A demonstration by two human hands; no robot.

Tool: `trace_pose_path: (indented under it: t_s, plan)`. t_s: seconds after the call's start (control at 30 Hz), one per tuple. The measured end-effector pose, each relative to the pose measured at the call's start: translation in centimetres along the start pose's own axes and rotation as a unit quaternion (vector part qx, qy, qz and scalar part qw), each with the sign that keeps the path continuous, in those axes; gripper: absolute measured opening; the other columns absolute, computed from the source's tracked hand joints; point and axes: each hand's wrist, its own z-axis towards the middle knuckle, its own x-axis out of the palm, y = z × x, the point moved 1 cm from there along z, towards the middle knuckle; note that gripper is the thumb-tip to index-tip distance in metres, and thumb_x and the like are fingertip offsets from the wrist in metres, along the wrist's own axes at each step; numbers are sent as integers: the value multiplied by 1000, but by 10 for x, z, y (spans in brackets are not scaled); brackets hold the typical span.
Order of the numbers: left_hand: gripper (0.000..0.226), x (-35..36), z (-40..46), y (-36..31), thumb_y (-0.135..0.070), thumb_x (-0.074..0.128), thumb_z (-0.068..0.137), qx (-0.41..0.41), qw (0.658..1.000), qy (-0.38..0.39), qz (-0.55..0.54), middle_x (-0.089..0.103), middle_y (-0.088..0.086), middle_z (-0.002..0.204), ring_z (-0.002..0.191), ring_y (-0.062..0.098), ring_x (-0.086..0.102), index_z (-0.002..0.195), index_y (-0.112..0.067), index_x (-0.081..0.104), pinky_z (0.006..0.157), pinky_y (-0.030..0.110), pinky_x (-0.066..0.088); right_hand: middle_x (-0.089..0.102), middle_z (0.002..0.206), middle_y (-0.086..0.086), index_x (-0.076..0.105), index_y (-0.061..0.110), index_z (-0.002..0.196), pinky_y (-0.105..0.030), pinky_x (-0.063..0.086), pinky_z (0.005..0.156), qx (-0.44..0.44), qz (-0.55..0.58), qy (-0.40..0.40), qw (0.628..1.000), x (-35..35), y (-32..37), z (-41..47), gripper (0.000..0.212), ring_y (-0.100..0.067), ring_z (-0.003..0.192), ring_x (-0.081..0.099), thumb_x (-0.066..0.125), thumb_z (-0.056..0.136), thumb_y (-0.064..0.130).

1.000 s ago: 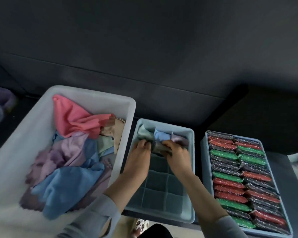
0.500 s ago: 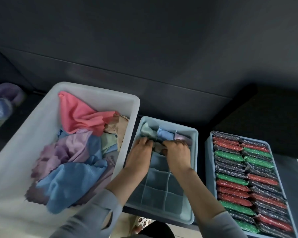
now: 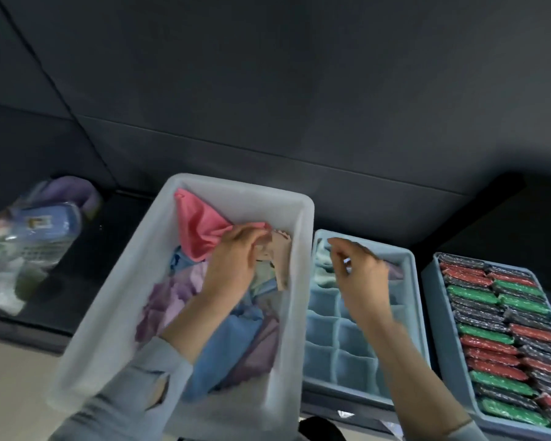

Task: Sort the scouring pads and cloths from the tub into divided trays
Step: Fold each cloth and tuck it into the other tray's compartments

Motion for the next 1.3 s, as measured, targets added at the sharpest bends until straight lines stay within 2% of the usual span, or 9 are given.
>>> trace_pose_path:
  t_s: [0.17,0.33,0.57,0.67,0.77,0.87,1.0,1.17,1.3]
  plan:
    - [31,-25,2,92,-6,64,88,-59,993,87,61,65,13,117,103,35,63,118,-9,66,88,41,49,70,79,-3,71,17,88,-22,36,59,-46,50,91,994,60,76,-4,26,-19,68,59,63,78,-5]
    - [40,-15,21,122,-12,59,91,-43,980,177,73,61,10,127,114,32,59,131,-13,57,95,38,45,69,99,-12,67,5,101,-33,49,78,172,35,228,958,141,83,12,22,-29,90,62,53,93,21]
    - [31,-9,24,147,-22,52,96,-33,964,257,69,70,10,112,104,33,65,126,-20,59,87,38,49,69,79,0,73,17,84,-19,41,64,299,176,184,920,173,91,32,8,-11,74,56,72,84,25]
    - [27,-32,43,133,-22,46,100,-8,981,183,57,72,8,105,95,34,65,119,-19,65,79,36,45,53,65,6,56,24,69,-39,53,67,292,265,200,897,140,97,42,20,-9,62,47,70,84,25]
    - [31,-60,72,106,-16,45,97,70,994,82,-14,69,5,114,103,30,63,121,-20,64,89,37,46,64,77,5,58,15,84,-37,47,55,224,358,254,870,87,114,56,11,-27,61,55,65,92,17]
    - [64,-78,98,74,6,53,87,140,956,205,-158,44,-7,144,136,15,38,141,-27,45,114,29,29,65,81,9,55,14,85,-47,35,63,129,338,317,877,35,136,75,10,-35,67,45,64,90,10]
    - [70,-95,120,43,-3,69,85,190,909,336,-155,27,-14,155,149,11,8,145,-23,39,121,28,11,58,68,13,51,9,86,-20,33,58,53,320,364,873,-14,160,99,27,-6,59,41,50,87,-19]
    - [42,-133,124,17,-26,72,86,151,909,334,-198,59,-6,134,127,4,49,126,-20,60,111,30,37,56,67,-4,55,10,98,-27,28,53,18,299,338,892,-56,159,119,26,-20,58,34,50,88,-13]
    - [28,-159,117,3,-29,63,71,25,890,294,-348,65,-10,87,82,8,58,98,-21,69,76,33,46,49,66,-23,58,24,112,-30,29,54,23,253,292,922,-74,152,127,35,-24,59,35,56,90,-3]
